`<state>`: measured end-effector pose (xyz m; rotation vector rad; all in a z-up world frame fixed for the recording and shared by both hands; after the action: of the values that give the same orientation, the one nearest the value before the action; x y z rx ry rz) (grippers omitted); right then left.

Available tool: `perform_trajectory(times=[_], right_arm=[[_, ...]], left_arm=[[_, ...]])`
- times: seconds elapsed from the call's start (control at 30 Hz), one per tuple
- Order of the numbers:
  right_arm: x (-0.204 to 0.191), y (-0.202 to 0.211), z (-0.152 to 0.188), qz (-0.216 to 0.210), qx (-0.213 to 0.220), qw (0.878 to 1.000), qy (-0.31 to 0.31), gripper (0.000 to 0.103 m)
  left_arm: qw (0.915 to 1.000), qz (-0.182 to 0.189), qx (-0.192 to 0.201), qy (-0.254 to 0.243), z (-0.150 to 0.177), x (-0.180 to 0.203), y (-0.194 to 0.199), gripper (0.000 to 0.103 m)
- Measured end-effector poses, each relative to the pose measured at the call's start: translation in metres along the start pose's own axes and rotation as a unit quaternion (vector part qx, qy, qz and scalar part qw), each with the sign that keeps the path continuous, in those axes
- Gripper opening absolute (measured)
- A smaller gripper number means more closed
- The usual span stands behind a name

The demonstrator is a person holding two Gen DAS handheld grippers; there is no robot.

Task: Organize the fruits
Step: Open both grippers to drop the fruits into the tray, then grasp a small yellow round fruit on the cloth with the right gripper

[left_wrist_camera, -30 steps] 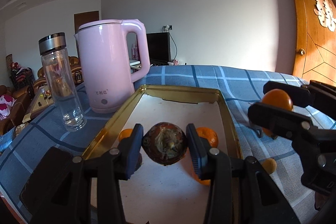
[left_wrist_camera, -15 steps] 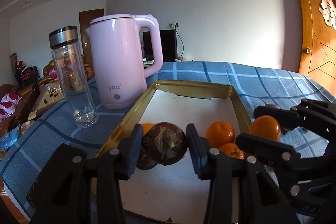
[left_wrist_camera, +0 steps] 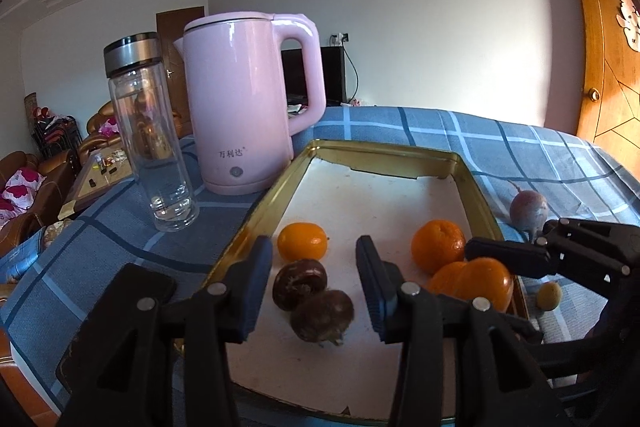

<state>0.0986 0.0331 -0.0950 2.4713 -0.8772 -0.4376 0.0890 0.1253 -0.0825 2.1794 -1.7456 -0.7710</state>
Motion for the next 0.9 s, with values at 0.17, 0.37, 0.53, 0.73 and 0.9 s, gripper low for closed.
perform_trajectory(times=[0.17, 0.37, 0.53, 0.73, 0.9], right_arm=[[0.001, 0.002, 0.001, 0.006, 0.002, 1.0, 0.002, 0.052], [0.033, 0.036, 0.0, 0.038, 0.038, 0.998, -0.026, 0.057], [0.089, 0.08, 0.001, 0.092, 0.069, 0.991, -0.074, 0.058], [0.157, 0.12, 0.021, 0.16, 0.083, 0.973, -0.143, 0.059], [0.19, 0.138, 0.038, 0.192, 0.08, 0.961, -0.181, 0.059]], left_arm=[[0.9999, -0.01, 0.004, 0.006, 0.0, -0.001, 0.003, 0.068], [0.9997, 0.002, 0.022, 0.012, -0.009, 0.009, 0.013, 0.075], [0.9992, 0.017, 0.035, -0.002, -0.019, 0.032, 0.021, 0.081], [0.9974, 0.044, 0.049, -0.029, -0.03, 0.069, 0.03, 0.082], [0.9943, 0.069, 0.051, -0.063, -0.034, 0.105, 0.032, 0.082]])
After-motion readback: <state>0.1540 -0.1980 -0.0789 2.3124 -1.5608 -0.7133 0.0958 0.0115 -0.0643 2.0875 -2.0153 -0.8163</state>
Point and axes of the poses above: each gripper's, at about its wrist camera, not at the fingertips, and y roughly against the way its jaws point, x to its right, z to its underside, the point moved 6 cm from there along -y, roughly the way its jaws point, and after that the axes turned 14 degrees about -y, right-handed, at the moved point
